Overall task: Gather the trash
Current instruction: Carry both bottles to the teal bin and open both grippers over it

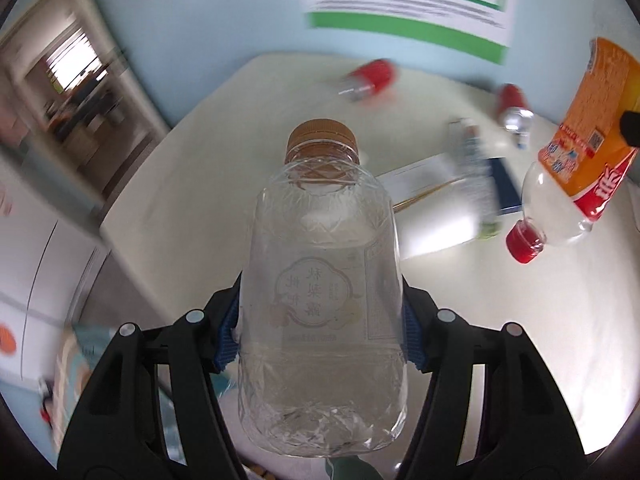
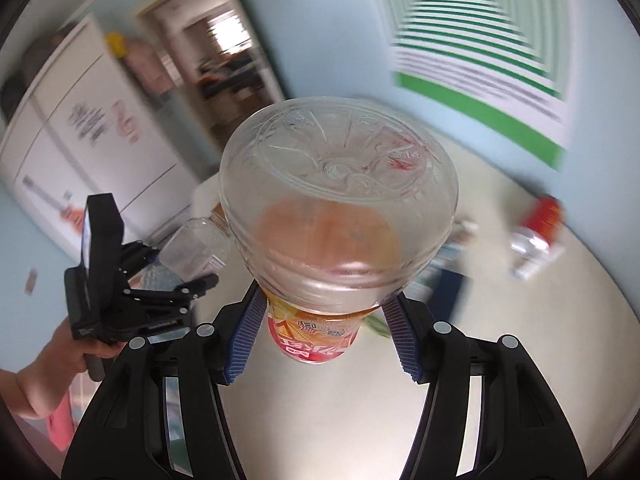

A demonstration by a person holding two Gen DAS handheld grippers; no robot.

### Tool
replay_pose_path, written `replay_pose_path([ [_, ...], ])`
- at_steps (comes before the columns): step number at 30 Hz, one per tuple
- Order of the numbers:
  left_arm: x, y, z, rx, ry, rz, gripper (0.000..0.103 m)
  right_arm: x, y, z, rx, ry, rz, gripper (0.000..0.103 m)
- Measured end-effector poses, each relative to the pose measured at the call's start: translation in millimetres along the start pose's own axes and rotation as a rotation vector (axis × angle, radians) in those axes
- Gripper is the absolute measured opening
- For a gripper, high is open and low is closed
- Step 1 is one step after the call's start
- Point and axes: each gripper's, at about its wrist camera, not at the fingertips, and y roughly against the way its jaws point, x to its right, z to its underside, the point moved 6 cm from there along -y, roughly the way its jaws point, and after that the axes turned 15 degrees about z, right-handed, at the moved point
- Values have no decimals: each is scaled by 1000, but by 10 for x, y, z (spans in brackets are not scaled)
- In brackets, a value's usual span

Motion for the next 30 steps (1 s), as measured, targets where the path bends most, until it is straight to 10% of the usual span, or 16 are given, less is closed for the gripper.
replay_pose_path([
  [18, -3840, 199, 1930, -138, 422, -189, 61, -4291, -2110, -421, -148, 298, -299, 60],
  [30, -5315, -1415, 3468, -221, 619, -141, 61, -5763, -4624, 955, -302, 452, -337, 60],
])
